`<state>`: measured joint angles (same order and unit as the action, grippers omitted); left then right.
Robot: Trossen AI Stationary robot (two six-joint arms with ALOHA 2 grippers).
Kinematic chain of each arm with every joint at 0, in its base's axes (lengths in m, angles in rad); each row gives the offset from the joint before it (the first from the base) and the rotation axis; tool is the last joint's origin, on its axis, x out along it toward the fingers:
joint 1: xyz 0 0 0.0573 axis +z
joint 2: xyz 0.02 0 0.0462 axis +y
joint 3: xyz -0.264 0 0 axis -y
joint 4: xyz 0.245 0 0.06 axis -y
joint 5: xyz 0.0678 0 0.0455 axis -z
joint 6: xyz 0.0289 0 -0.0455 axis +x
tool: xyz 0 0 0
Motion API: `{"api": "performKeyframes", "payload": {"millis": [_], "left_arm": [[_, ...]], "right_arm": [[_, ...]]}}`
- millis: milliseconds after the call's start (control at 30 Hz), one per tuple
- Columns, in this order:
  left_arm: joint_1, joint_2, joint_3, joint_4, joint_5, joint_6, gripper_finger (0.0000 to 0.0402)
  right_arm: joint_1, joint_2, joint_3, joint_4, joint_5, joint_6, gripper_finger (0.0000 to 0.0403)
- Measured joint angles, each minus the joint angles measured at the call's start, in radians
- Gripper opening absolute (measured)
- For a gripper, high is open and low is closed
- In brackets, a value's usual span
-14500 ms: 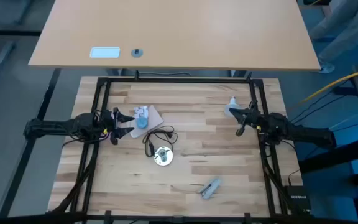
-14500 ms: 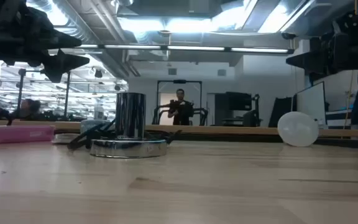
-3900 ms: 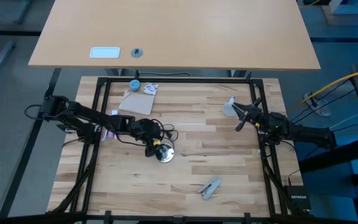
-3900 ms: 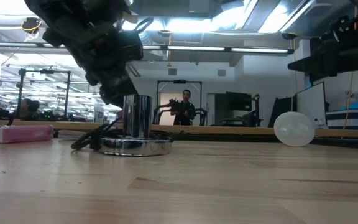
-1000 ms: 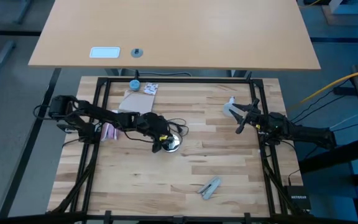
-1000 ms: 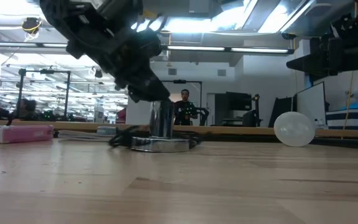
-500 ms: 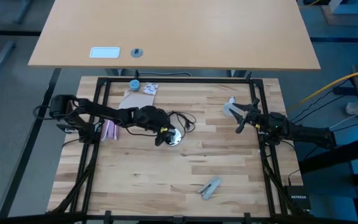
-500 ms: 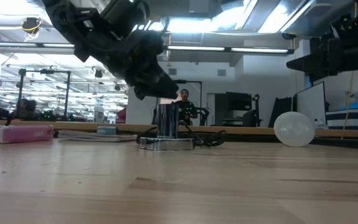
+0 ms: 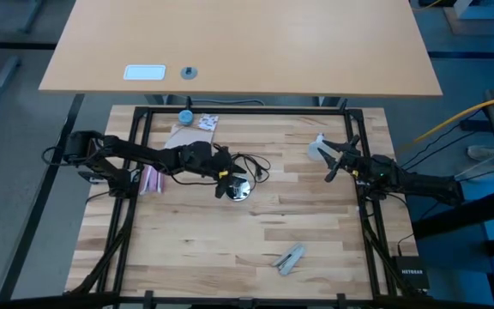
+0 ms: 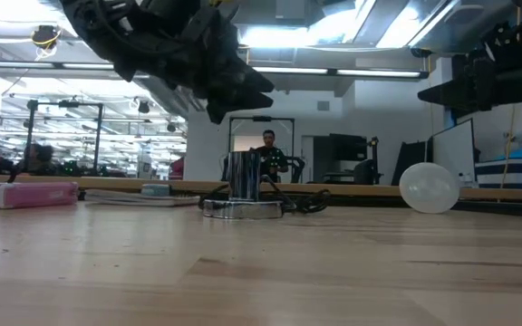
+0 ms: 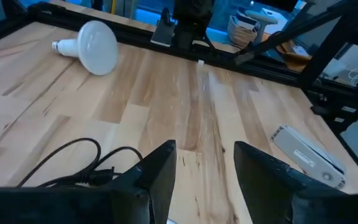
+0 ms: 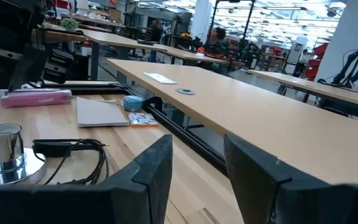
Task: Screw lightbulb
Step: Insert the light bulb into the lamp
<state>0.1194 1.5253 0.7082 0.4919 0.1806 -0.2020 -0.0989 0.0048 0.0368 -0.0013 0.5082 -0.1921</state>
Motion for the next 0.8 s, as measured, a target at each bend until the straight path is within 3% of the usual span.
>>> {"api": "performKeyframes", "payload": {"millis": [467,800], "left_arm": [[0.021,0.000,0.000,0.022,0.000,0.027,0.0155],[0.069,-0.003,0.000,0.022,0.000,0.027,0.0155]], "right_arm": [[0.000,0.000,0.001,0.007,0.043,-0.002,0.0150],[0.000,0.001,0.122,-0.003,0.122,-0.242,0.0150]]}}
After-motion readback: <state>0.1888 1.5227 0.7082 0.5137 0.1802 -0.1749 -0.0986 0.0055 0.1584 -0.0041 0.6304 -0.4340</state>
